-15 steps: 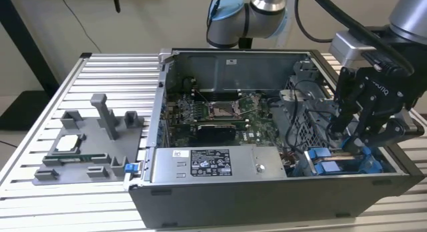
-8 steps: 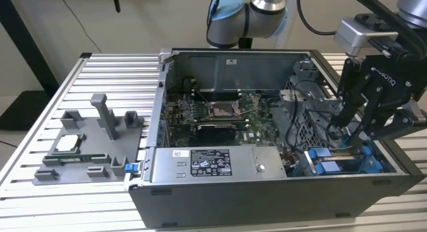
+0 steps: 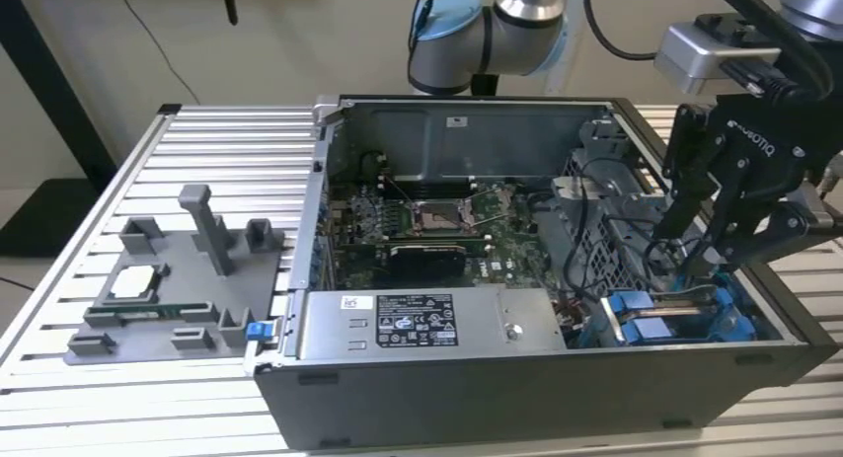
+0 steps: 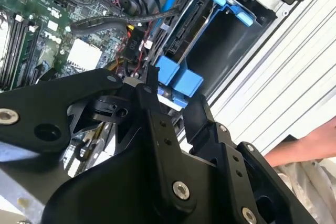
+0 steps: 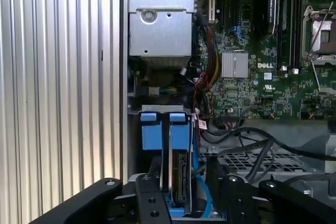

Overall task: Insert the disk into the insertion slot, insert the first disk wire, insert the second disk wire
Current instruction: 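Insert the disk into the insertion slot, then insert the first disk wire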

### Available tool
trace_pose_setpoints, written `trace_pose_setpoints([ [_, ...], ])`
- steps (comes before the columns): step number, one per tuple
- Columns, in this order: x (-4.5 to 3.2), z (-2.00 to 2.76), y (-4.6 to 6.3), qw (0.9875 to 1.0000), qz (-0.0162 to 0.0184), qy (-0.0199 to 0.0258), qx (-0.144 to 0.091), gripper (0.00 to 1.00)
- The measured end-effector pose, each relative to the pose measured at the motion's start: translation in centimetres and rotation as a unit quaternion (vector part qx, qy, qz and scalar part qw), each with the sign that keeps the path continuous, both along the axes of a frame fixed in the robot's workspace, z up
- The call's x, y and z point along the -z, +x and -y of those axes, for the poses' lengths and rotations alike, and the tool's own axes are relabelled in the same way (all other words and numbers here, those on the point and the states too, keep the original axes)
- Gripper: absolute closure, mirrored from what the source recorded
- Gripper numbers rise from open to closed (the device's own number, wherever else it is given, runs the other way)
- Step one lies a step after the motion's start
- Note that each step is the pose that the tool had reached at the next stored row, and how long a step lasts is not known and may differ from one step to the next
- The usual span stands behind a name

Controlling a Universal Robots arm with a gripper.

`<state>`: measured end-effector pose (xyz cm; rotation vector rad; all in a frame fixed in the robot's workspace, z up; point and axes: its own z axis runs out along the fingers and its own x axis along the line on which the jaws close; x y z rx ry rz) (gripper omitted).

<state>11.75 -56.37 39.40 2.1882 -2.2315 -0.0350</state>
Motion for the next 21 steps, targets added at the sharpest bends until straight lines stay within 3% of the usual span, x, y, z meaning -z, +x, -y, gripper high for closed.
trace_pose_setpoints([
  [6,-0.10,-0.91,-0.1,1.0000,0.0014,0.0052,0.000,0.00],
  [11,-0.01,-1.76,0.0,1.0000,0.0017,0.0060,0.000,0.00],
  [21,0.56,-2.04,0.7,1.0000,0.0019,0.0062,-0.001,0.00],
])
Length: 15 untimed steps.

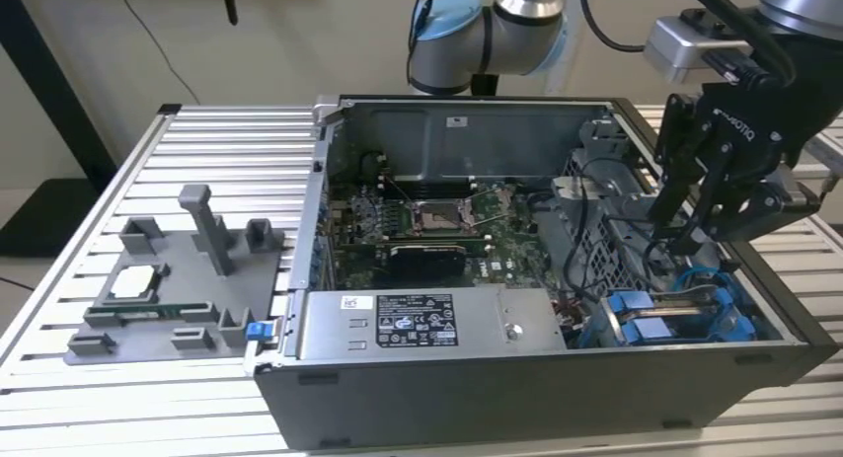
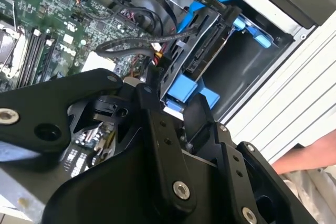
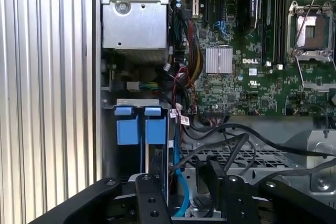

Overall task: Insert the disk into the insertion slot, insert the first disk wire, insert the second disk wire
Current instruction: 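Insert the first disk wire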

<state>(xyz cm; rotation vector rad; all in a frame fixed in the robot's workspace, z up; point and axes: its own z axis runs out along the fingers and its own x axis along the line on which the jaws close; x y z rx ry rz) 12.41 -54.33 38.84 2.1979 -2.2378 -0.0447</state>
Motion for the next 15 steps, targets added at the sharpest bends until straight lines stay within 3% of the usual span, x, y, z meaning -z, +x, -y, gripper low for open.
trace_pose_setpoints([
  [5,0.29,-0.13,0.10,1.0000,0.0010,0.0027,-0.003,0.00],
  [12,0.54,-0.33,0.11,0.9998,0.0030,0.0175,-0.004,0.00],
  [15,0.57,-0.33,0.13,0.9998,0.0040,0.0209,-0.004,0.00],
])
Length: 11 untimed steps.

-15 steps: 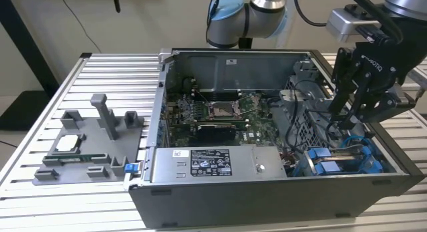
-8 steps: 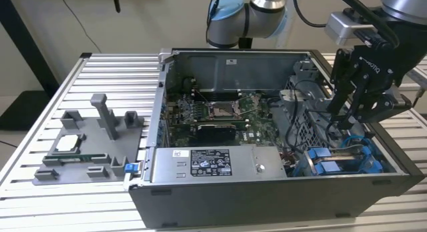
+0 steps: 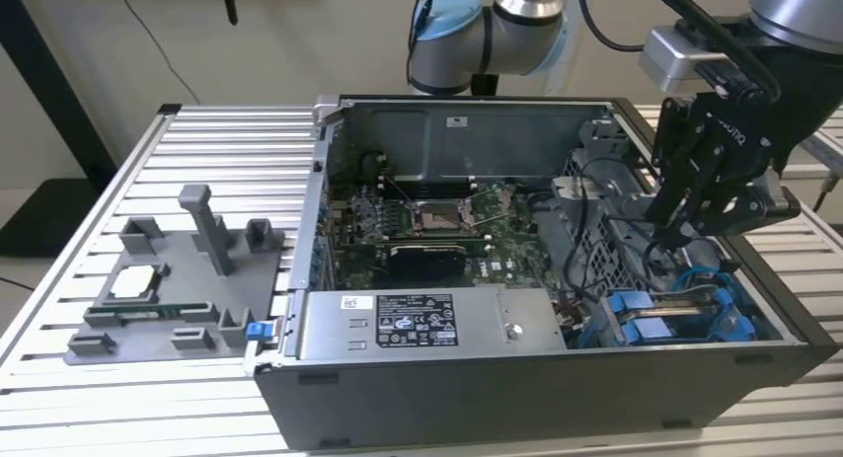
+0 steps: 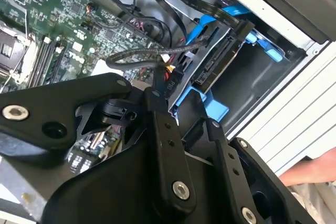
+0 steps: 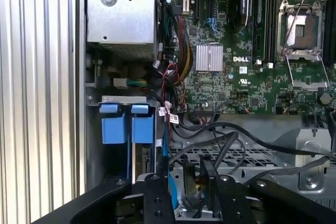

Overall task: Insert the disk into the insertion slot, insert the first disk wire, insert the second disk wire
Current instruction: 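Insert the first disk wire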

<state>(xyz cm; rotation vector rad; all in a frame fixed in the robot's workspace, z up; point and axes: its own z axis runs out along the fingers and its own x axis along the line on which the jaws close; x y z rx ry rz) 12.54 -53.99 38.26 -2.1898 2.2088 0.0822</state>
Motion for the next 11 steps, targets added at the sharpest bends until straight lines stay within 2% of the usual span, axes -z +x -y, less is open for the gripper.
trace_pose_setpoints([
  [11,-0.31,0.01,0.04,0.9999,0.0010,0.0009,-0.011,0.00],
])
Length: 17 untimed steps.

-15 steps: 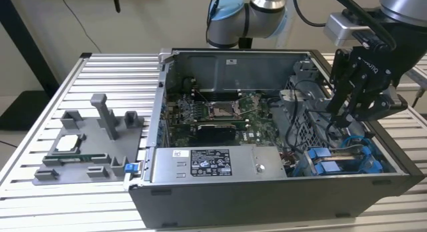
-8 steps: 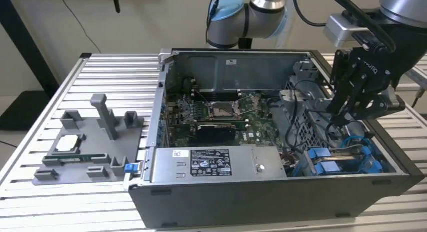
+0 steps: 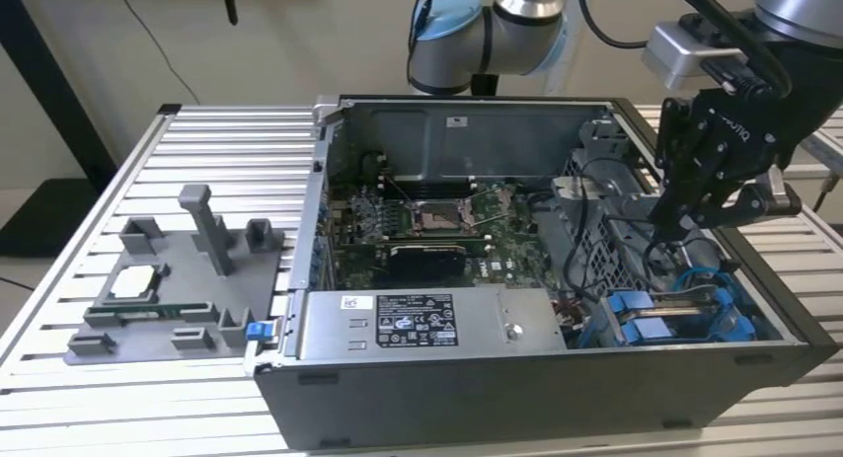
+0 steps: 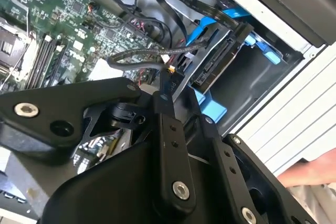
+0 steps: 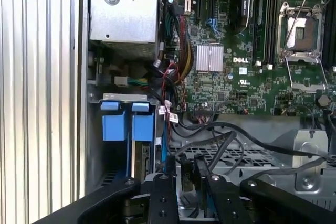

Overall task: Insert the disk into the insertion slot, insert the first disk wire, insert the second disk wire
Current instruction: 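Insert the first disk wire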

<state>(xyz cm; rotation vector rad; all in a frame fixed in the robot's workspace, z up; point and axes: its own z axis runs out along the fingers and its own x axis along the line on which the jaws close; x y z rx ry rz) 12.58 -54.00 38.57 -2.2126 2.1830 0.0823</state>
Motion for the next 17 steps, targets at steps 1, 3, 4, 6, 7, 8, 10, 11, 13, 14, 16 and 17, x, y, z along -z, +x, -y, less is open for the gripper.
trace_pose_setpoints([
  [1,0.00,0.00,0.00,1.0000,0.0012,0.0001,-0.001,0.00],
  [3,0.00,0.00,0.00,1.0000,0.0056,0.0003,-0.004,0.00],
  [4,0.00,0.00,0.00,1.0000,0.0081,0.0005,-0.006,0.00],
  [6,0.02,0.00,0.00,0.9999,0.0124,0.0008,-0.008,0.00],
  [7,0.03,-0.01,0.01,0.9999,0.0132,0.0009,-0.008,0.00],
  [8,0.02,-0.01,0.01,0.9999,0.0132,0.0009,-0.009,0.00],
  [10,0.03,0.00,0.00,0.9999,0.0133,0.0009,-0.008,0.00],
  [11,0.03,-0.01,0.00,0.9999,0.0134,0.0009,-0.008,0.00],
  [13,0.03,-0.01,-0.02,0.9999,0.0134,0.0011,-0.008,0.00],
  [14,0.04,0.00,-0.05,0.9999,0.0134,0.0012,-0.008,0.00],
  [16,0.03,0.00,-0.16,0.9999,0.0134,0.0016,-0.008,0.00],
  [17,0.02,0.00,-0.23,0.9999,0.0134,0.0018,-0.008,0.00],
])
